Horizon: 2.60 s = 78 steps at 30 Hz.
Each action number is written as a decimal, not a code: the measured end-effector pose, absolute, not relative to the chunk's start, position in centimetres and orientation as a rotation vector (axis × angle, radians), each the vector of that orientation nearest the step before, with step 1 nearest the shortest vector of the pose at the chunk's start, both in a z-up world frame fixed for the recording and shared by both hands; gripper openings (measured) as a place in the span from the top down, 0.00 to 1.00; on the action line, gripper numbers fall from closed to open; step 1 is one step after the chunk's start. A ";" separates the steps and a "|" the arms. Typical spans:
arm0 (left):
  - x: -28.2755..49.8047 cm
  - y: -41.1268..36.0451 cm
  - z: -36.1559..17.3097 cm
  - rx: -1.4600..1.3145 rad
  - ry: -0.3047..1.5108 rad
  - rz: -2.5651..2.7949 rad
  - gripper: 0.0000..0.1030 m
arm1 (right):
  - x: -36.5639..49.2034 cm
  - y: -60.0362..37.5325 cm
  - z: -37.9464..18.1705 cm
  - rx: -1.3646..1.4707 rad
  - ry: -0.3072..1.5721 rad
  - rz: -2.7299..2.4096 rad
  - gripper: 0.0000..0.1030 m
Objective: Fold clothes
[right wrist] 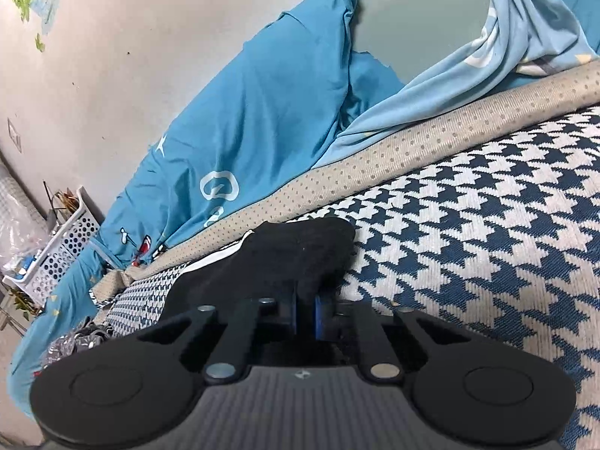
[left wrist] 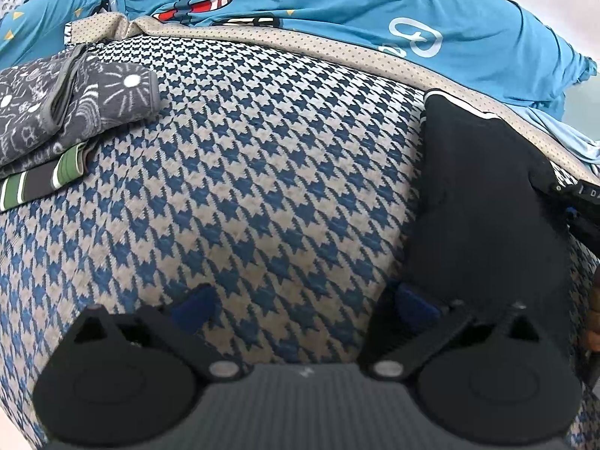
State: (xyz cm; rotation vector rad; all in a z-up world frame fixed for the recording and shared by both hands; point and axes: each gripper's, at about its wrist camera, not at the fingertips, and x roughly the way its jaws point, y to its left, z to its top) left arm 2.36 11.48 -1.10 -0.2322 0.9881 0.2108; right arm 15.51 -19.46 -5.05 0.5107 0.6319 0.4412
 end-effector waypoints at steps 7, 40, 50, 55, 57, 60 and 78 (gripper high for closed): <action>2.4 11.2 -1.1 -0.234 0.987 0.204 0.00 | 14.3 -18.8 -3.1 0.446 0.584 0.359 0.93; 1.8 4.5 -1.1 -0.144 0.971 -0.023 0.00 | 5.7 -35.1 2.0 0.364 0.493 -0.215 0.94; 1.5 2.7 -1.1 -0.112 0.969 -0.060 0.00 | 3.7 -39.0 0.7 0.407 0.619 -0.254 0.80; 1.4 2.2 -1.1 -0.107 0.965 -0.074 0.00 | 2.2 -38.3 2.1 0.417 0.617 -0.237 0.72; 1.2 2.1 -1.2 -0.100 0.965 -0.078 0.00 | 1.2 -37.5 2.6 0.422 0.623 -0.215 0.69; 0.8 2.0 -1.2 -0.095 0.964 -0.088 0.00 | -0.2 -35.9 3.3 0.405 0.639 -0.165 0.66; -2.6 5.2 0.4 -0.108 0.911 -0.070 0.00 | -13.2 -25.8 3.7 0.260 0.715 0.111 0.56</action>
